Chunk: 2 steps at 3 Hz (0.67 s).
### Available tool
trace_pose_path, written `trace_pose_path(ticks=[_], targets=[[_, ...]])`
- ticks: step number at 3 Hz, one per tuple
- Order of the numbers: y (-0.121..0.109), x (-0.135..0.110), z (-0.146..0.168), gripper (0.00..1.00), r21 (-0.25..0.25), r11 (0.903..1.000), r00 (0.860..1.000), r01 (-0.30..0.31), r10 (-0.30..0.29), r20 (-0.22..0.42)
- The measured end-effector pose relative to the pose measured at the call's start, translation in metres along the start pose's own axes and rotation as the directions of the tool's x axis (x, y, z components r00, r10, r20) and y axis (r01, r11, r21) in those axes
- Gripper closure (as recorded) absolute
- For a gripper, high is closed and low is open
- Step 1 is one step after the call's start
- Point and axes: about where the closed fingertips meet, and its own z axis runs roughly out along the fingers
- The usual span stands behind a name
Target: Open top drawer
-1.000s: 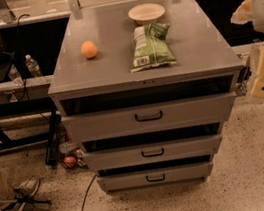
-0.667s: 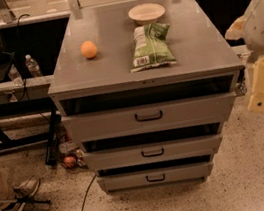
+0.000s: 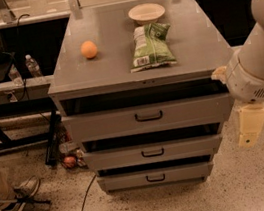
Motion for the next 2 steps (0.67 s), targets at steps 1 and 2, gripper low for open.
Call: trace_pose_path(ticks=[1, 2], targets=[[-0.0081, 0.0032, 0.0538, 0.00, 0.061, 0.9977, 0.998, 0.030, -0.033, 0.054], [-0.0082, 0.0033, 0.0539, 0.00, 0.062, 0.9976, 0.998, 0.031, -0.034, 0.054]])
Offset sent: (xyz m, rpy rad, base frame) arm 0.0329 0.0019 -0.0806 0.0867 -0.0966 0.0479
